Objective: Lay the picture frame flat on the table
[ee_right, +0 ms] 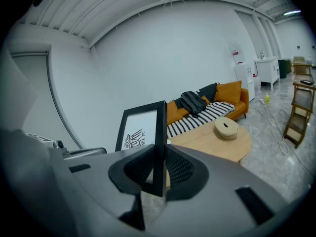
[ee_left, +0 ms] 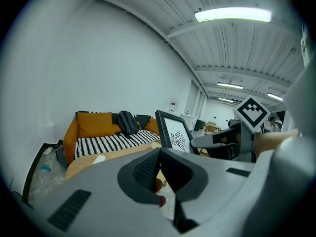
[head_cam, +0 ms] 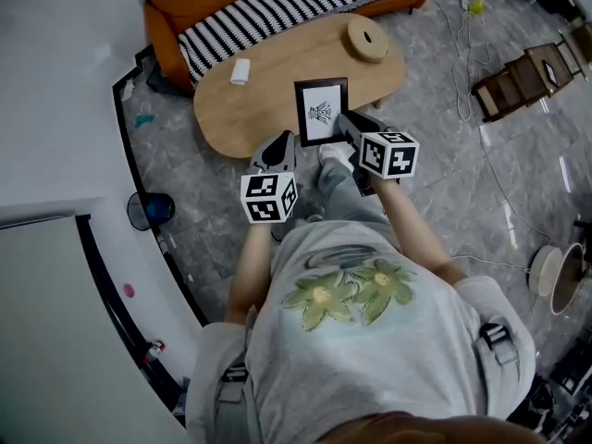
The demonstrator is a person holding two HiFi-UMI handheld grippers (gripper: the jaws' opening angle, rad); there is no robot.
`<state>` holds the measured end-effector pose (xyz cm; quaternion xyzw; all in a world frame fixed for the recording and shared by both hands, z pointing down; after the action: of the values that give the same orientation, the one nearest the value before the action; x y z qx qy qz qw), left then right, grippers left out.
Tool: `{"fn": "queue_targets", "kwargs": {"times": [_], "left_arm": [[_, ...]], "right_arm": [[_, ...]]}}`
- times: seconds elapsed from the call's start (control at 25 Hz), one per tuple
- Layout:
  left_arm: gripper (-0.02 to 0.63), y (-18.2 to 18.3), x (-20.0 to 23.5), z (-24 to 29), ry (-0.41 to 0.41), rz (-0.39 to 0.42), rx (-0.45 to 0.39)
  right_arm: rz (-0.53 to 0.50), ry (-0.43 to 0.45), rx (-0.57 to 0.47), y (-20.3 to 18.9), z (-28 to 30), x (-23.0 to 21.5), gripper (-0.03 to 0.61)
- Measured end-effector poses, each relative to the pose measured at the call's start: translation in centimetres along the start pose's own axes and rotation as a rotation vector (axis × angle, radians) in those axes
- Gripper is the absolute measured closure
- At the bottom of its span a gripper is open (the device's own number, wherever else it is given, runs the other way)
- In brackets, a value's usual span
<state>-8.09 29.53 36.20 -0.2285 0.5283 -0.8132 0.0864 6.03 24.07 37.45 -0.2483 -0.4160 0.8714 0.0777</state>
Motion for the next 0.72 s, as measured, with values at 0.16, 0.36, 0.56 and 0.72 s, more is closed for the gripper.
{"fn": "queue_targets", "kwargs": {"times": [0.16,0.36,0.56,0.72], "left_arm": [[0.598,1.0,1.6,2.5,0.001,-0.007,0.019],[0.598,1.5,2.7,5.7,0.001,-0.022,0.033],[0.598,1.5,3.6,8.4,0.004,-0.025,0.078],[0.598,1.7,4.9,10.1,0.014,-0.027,0.101]], "right_arm": [[0.004,-0.006,0.011,1.6,2.3,-1.1,0.503],[0.014,-0.011,0.03,2.7,4.7,-3.0,0.503],[0.016,-0.006,0.067,3.7,7.3,-4.6,0.503],[0.023,-0.003,0.084,4.6,9.4,-5.5,0.503]]}}
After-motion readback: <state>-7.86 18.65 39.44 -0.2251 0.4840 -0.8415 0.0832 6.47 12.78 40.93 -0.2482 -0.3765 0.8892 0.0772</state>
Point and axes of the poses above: the fingertips, and each gripper's own axes: z forward along the fingers, x to its left, y out of its top, the point moved 1 cm from there along -z, backward along the fingers, and after that the axes turned 6 degrees about -y, right-handed, at the moved point
